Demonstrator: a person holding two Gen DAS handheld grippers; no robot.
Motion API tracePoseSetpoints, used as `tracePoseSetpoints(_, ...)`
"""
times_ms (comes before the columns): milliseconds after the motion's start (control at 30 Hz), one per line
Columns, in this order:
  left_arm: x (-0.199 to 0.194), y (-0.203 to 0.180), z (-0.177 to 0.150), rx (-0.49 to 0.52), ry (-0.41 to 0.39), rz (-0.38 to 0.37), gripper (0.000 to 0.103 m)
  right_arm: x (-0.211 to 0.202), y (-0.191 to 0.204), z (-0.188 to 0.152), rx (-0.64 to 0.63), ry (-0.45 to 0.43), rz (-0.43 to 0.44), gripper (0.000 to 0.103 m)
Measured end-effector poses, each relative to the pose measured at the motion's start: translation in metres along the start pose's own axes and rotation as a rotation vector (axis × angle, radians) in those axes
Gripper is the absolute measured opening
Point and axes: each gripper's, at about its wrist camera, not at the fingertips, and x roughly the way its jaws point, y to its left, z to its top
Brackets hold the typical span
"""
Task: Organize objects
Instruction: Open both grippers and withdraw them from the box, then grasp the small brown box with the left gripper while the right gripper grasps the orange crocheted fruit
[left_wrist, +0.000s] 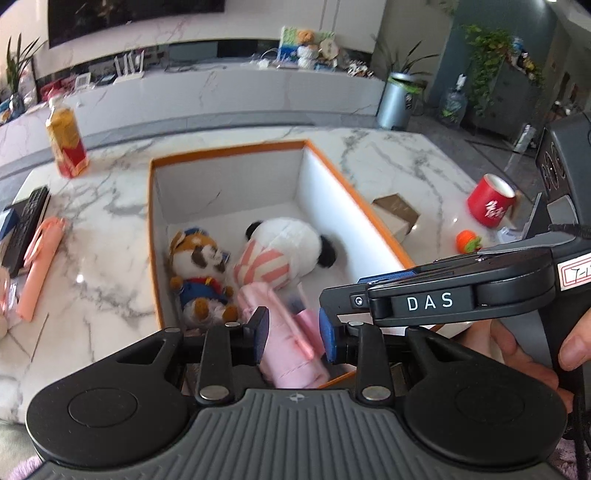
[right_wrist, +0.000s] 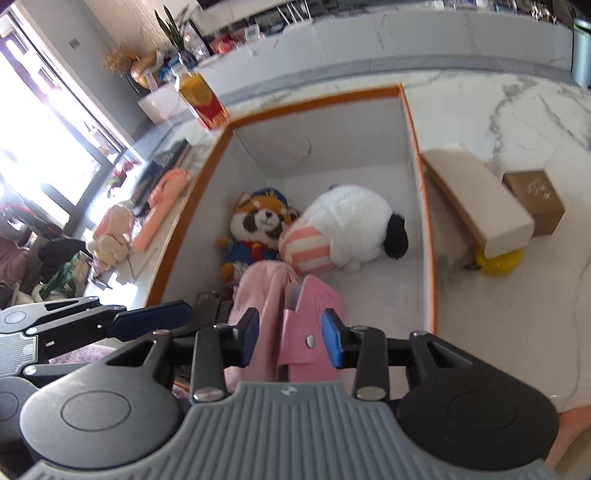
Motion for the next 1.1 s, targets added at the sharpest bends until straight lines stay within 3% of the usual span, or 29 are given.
tracePoseSetpoints(133, -0.006, -0.021, 0.013, 0.054, -0.052, -0.046, 0.037, -0.031, -0.012, 0.0, -0.002, -0.098, -0.046, 0.052)
tracePoseSetpoints(233, -0.002, -0.04, 0.024, 0.11, -0.073, -0.095, 0.039, -0.049, -0.028, -0.002, -0.022, -0.144, -0.109, 0.053)
tracePoseSetpoints(533, 0.045, -0.102, 0.053, 0.281, -0.058, -0.155, 0.044, -0.075, -0.114, -0.015, -0.053, -0.183, -0.296, 0.056)
tracePoseSetpoints(733, 0.095, -0.139, 0.069, 0.481, -0.008, -0.18, 0.053, -0.067, -0.176, -0.008, -0.05, -0.143, -0.324, 0.062)
tracePoseSetpoints(900, 0.143, -0.157, 0.09, 0.627, 0.059, -0.164, 0.064, -0.061, -0.226, -0.003, 0.002, -0.175, -0.344, 0.066)
tracePoseSetpoints(1100, 0.202, -0.171, 0.115, 0.771, 0.151, -0.161, 0.071, -0.046, -0.269, 0.003, 0.053, -0.188, -0.337, 0.067)
